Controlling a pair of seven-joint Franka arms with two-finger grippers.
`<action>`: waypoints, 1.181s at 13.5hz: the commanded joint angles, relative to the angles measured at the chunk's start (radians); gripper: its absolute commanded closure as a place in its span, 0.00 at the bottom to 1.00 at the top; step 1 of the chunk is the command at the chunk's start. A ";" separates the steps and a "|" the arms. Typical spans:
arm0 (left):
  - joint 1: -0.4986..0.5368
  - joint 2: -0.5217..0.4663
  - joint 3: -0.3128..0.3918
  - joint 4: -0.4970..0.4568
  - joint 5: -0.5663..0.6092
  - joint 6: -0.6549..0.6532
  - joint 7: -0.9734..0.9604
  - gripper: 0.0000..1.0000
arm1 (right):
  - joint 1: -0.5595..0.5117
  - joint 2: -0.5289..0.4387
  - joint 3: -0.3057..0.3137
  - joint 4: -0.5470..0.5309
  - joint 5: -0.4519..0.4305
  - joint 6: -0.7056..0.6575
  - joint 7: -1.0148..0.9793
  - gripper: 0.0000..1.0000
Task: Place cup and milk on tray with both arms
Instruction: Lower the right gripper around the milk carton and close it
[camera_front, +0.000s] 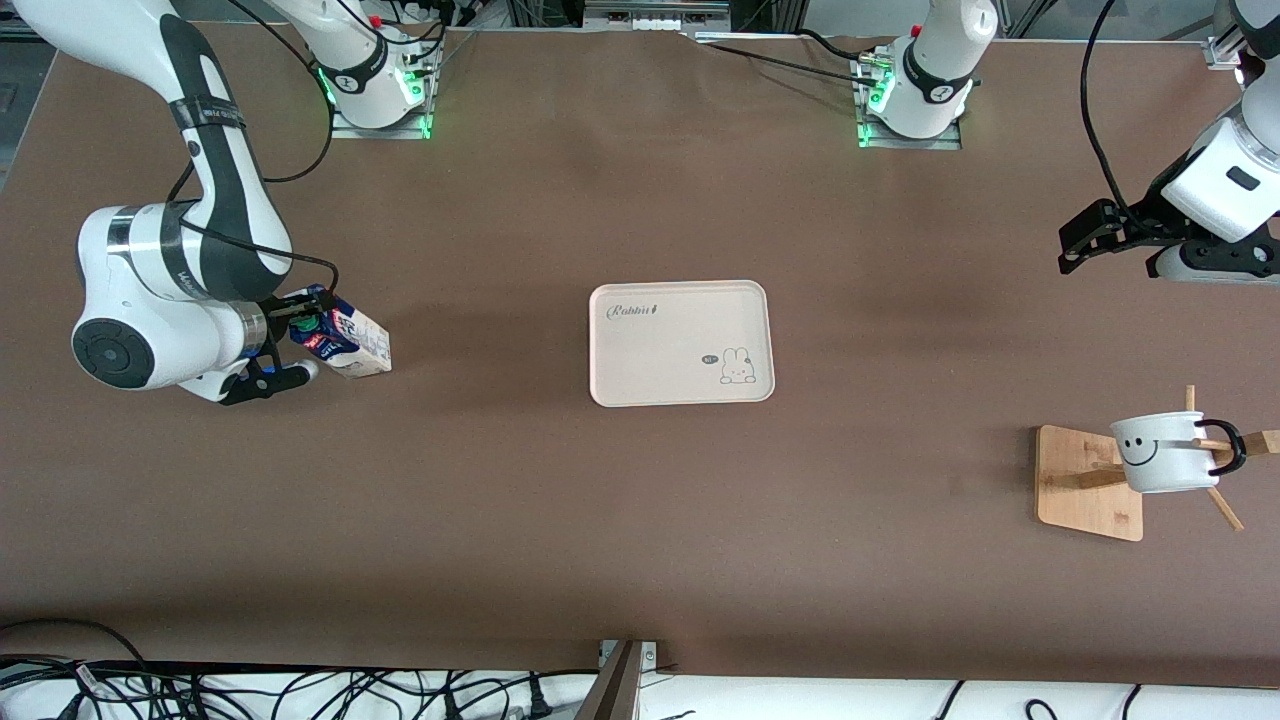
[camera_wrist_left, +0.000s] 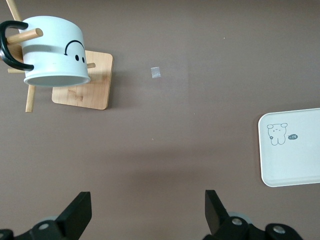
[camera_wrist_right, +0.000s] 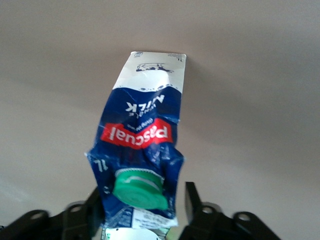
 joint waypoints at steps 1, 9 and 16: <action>-0.004 0.017 0.009 0.034 -0.011 -0.022 0.014 0.00 | -0.001 -0.006 -0.003 -0.006 -0.004 0.002 -0.016 0.43; -0.005 0.017 0.009 0.036 -0.011 -0.022 0.014 0.00 | 0.002 -0.035 -0.001 0.017 0.002 -0.043 -0.014 0.50; -0.004 0.015 0.009 0.034 -0.013 -0.022 0.014 0.00 | 0.005 -0.093 0.000 0.086 0.005 -0.220 -0.013 0.53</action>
